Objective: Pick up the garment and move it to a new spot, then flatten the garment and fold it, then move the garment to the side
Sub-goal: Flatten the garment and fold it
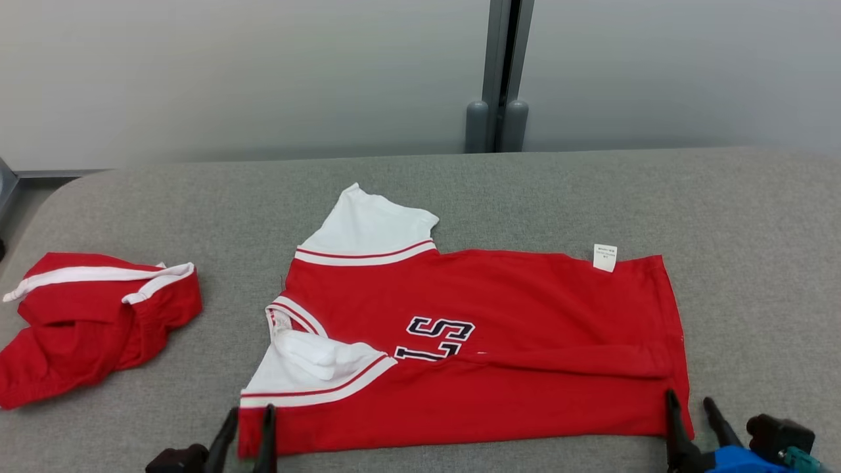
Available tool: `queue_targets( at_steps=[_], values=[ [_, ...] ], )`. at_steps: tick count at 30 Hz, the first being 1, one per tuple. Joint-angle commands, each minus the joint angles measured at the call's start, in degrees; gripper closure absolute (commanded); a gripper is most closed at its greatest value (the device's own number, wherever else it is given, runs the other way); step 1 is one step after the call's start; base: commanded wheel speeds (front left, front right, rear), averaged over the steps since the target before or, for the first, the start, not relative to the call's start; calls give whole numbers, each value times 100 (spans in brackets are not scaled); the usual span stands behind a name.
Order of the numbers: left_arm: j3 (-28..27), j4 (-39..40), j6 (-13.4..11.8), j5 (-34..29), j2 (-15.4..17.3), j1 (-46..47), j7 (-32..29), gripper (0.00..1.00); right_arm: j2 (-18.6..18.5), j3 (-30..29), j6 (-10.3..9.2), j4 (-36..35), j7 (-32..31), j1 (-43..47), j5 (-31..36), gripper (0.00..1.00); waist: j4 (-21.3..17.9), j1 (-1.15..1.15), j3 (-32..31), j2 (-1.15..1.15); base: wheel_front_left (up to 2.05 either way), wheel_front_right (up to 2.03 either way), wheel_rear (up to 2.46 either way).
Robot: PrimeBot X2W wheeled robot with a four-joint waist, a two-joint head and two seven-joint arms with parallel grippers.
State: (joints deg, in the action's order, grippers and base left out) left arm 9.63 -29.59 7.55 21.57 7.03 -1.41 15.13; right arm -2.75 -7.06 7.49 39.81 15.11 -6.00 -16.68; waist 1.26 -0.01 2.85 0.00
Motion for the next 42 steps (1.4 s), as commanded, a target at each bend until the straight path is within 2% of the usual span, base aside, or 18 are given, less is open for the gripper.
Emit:
queue_targets(
  at_steps=[1, 7, 11, 18, 23, 34, 35, 36, 37, 42],
  values=[
    [-71, 77, -11, -53, 22, 132, 3, 0, -26, -43, 0, -77, 5, -149, 52, 0, 31, 1, 82, 0, 0, 0, 0],
    [-9, 422, -10, -35, 247, 852, 2, 0, -22, -154, 0, -111, 1, -856, 438, 0, 49, 1, 617, 0, 0, 0, 0],
    [653, 250, -11, 292, 735, 1728, -60, 0, -24, -158, 0, 60, -261, -1626, 899, 0, 38, 1, 990, 0, 0, 0, 0],
    [1938, 71, -11, 1170, 1641, 3359, -541, 0, -23, -444, 0, 379, -921, -2814, 1412, 0, 22, 1, 1618, 0, 0, 0, 0],
    [2624, -11, -11, 1632, 2054, 4130, -560, 0, -23, -720, 0, 562, -1153, -3273, 1827, 0, 18, 1, 1925, 0, 0, 0, 0],
    [3492, -324, -11, 2387, 2432, 4754, -185, 0, -19, -1109, -5, 1012, -960, -3324, 2109, 0, -10, 1, 2009, 0, 0, 0, 0],
    [3534, -346, -11, 2446, 2435, 4770, -165, 0, -15, -1080, -4, 1071, -969, -3294, 2138, 19, -14, 1, 1992, 0, 0, 0, 0],
    [3596, -375, -11, 2491, 2440, 4782, -140, 0, -11, -1066, -4, 1121, -958, -3274, 2140, 78, -18, 1, 1976, 0, 0, 0, 0],
    [3668, -391, -11, 2553, 2436, 4782, -125, 0, -11, -1047, -4, 1169, -935, -3275, 2111, 100, -24, 1, 1962, 0, 0, 0, 0],
    [4028, -364, -11, 2882, 2504, 5030, -252, 0, -8, -875, -1, 1251, -692, -3408, 1990, 100, -56, 1, 1982, 0, 0, 0, 0]
  ],
)
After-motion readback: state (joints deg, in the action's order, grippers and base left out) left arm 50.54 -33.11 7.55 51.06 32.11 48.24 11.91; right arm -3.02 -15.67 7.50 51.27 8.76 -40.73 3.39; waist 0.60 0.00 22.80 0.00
